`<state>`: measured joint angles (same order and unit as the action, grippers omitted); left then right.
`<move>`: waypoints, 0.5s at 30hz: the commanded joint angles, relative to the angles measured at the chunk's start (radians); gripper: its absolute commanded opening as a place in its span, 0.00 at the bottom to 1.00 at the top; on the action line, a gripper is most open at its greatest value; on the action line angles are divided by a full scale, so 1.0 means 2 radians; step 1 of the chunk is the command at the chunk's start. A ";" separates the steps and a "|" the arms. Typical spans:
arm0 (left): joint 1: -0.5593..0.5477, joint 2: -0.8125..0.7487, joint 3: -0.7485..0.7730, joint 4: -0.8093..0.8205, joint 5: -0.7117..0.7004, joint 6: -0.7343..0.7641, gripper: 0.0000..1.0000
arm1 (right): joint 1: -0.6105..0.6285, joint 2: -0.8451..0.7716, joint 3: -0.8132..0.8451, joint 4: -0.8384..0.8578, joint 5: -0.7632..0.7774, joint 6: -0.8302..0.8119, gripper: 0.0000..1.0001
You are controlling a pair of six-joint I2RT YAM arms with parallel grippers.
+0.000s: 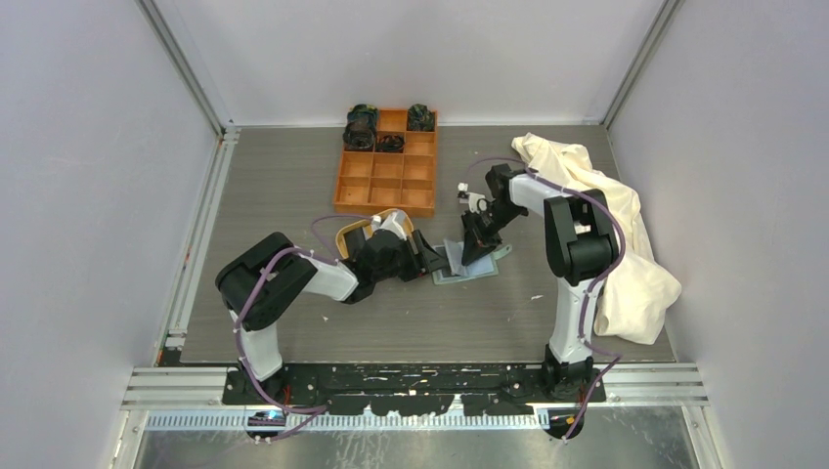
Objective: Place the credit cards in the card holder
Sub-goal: Insert the credit card into the card holder.
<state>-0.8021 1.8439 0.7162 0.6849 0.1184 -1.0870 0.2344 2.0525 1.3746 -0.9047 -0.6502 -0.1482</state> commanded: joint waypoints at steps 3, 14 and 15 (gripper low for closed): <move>-0.001 -0.002 0.002 0.046 0.018 0.012 0.61 | -0.032 -0.078 0.010 -0.018 -0.051 -0.024 0.21; -0.001 0.012 0.010 0.063 0.025 0.003 0.58 | -0.077 -0.073 -0.007 -0.019 0.075 -0.037 0.50; -0.001 0.012 0.010 0.064 0.025 0.003 0.58 | -0.077 -0.064 -0.005 -0.023 0.078 -0.038 0.50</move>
<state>-0.8028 1.8618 0.7147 0.7296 0.1478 -1.0851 0.0788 1.8591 1.3579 -0.9146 -0.5797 -0.1947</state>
